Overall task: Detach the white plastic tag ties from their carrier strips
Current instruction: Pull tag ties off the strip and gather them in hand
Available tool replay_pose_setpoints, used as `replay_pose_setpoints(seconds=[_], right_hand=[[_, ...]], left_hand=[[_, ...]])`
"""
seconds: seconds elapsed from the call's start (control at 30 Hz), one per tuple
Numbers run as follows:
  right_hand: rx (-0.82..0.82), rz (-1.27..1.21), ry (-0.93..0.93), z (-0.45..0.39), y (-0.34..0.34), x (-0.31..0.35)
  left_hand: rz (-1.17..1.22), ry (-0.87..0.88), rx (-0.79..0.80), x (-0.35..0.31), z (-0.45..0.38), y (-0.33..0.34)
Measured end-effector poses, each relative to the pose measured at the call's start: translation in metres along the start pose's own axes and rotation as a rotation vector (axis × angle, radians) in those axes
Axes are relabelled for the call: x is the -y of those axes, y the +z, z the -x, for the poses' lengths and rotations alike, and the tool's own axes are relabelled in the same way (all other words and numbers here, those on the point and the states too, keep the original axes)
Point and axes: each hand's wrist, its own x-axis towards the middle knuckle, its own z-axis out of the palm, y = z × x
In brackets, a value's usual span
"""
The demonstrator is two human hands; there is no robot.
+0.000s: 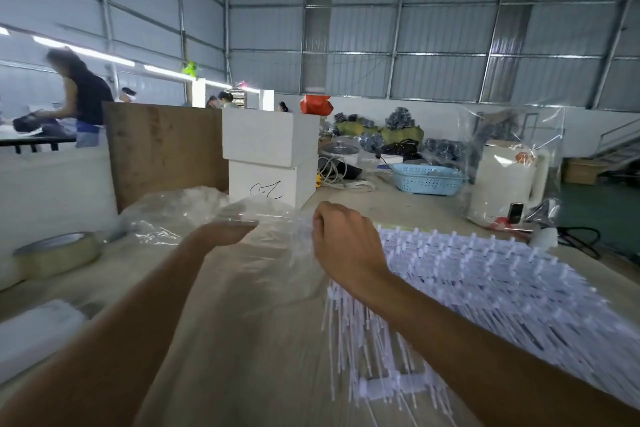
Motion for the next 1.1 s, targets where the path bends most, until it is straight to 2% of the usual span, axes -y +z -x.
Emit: replay_pose_setpoints(seconds=[0.03,0.13,0.2,0.33,0.4,0.5,0.53,0.63,0.73,0.8,0.87,0.9,0.97,1.03,1.1], right_hand=[[0.017,-0.008,0.056,-0.003,0.000,-0.003],[0.028,-0.003,0.119,-0.005,-0.001,-0.008],[0.009,-0.020,0.144,-0.006,-0.005,-0.011],[-0.005,-0.176,0.227,-0.009,-0.009,-0.019],[0.003,-0.307,0.280,-0.008,-0.009,-0.024],[0.016,-0.549,0.394,-0.010,-0.007,-0.027],[0.016,-0.628,0.425,-0.011,-0.006,-0.026],[0.026,-0.782,0.451,-0.015,-0.001,-0.019],[0.011,-0.804,0.407,-0.020,-0.002,-0.010],[-0.005,-0.797,0.353,-0.025,-0.006,-0.005],[-0.022,-0.759,0.296,-0.031,-0.011,0.000],[-0.036,-0.730,0.273,-0.034,-0.013,0.003],[-0.062,-0.699,0.253,-0.040,-0.019,0.008],[-0.073,-0.686,0.247,-0.045,-0.024,0.012],[-0.075,-0.662,0.222,-0.050,-0.027,0.015]], left_hand=[[-0.048,-0.040,-0.024,0.005,0.002,-0.007],[-0.482,-0.054,-0.114,0.035,0.013,-0.034],[-0.606,-0.080,-0.242,0.056,0.016,-0.046],[-0.556,-0.089,-0.526,0.071,0.022,-0.060],[-0.592,-0.071,-0.584,0.077,0.022,-0.073],[-0.557,-0.345,-0.440,0.075,0.029,-0.101],[-0.567,-0.380,-0.414,0.074,0.030,-0.107],[-0.660,-0.335,-0.429,0.072,0.040,-0.108],[-0.551,-0.405,-0.359,0.068,0.055,-0.103],[-0.721,-0.274,-0.299,0.061,0.060,-0.095],[-0.869,-0.112,-0.316,0.046,0.065,-0.081],[-0.863,-0.047,-0.272,0.039,0.067,-0.071],[-0.807,0.069,-0.079,0.033,0.068,-0.052],[-0.741,-0.001,0.127,0.035,0.069,-0.034],[-0.768,-0.074,0.170,0.045,0.068,-0.022]])
